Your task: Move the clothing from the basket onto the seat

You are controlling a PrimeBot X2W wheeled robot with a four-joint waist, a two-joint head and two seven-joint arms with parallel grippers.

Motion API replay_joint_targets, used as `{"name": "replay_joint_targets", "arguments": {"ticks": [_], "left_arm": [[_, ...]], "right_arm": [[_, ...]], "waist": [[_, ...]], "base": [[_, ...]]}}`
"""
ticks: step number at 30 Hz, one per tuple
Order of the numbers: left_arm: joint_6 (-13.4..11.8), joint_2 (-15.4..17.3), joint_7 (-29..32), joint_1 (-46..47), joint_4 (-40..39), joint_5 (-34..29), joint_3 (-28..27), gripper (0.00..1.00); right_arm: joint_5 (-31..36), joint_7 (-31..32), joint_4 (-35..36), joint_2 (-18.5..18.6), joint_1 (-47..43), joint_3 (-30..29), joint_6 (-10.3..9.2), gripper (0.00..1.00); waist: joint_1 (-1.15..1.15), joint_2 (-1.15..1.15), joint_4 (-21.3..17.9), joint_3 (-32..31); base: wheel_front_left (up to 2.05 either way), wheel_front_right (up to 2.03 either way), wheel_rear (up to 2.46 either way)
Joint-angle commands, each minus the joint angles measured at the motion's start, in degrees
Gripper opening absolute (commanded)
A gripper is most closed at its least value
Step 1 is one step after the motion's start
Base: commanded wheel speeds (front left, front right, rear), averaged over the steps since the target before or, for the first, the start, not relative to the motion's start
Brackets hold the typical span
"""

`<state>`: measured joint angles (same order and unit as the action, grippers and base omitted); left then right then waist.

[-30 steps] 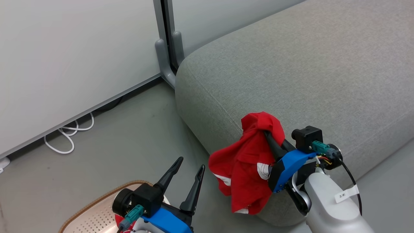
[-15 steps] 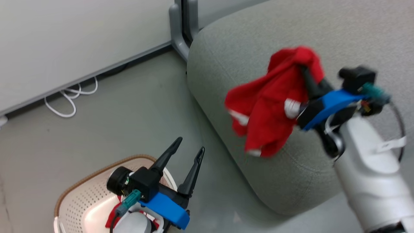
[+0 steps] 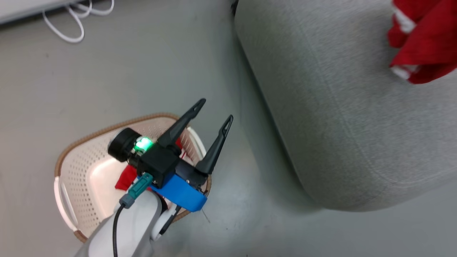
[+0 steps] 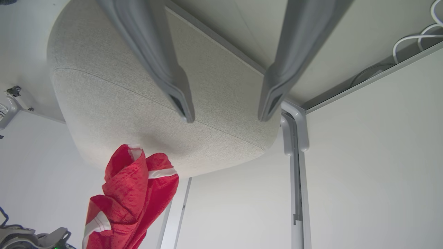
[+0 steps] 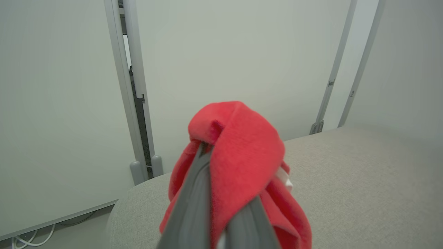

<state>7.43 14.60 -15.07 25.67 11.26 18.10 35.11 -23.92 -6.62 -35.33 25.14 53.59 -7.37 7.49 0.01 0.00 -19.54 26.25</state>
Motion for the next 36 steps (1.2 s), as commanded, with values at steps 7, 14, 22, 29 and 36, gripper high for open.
{"name": "replay_joint_targets", "arguments": {"ticks": [7, 14, 22, 29, 36], "left_arm": [[0.1, 1.6, -0.2, 5.1, -3.3, -1.8, -0.4, 1.0], [0.1, 2.1, -0.2, 7.6, -5.1, -3.0, -0.3, 1.0], [0.1, 2.3, -0.2, 8.2, -4.2, -3.3, 0.1, 1.0], [0.1, 2.0, -0.2, 8.7, -2.9, -2.6, 0.4, 1.0], [0.1, 1.5, -0.2, 8.3, -2.5, -2.3, 0.4, 1.0]], "right_arm": [[-1.4, -0.7, -1.1, 3.8, 1.2, -7.1, 0.01, 0.0], [-1.4, -3.1, -6.9, 2.7, 1.2, -9.2, 0.01, 0.0], [-1.8, -5.6, -13.0, 1.1, 3.2, -7.6, 0.01, 0.0], [-2.8, -6.4, -18.1, 2.5, 6.0, -4.5, 0.01, 1.0], [-3.6, -7.6, -20.8, 3.1, 6.9, -1.9, 0.01, 1.0]], "waist": [[-0.01, 0.0, 5.3, 12.1], [-0.01, 0.0, 6.3, 16.5], [-0.01, 0.0, 6.0, 17.7], [-0.01, 0.0, 5.8, 16.6], [-0.01, 0.0, 5.9, 15.2]], "base": [[0.0, 0.0, 0.0], [0.0, 0.0, 0.0], [0.0, 0.0, 0.0], [0.0, 0.0, 0.0], [0.0, 0.0, 0.0]]}}
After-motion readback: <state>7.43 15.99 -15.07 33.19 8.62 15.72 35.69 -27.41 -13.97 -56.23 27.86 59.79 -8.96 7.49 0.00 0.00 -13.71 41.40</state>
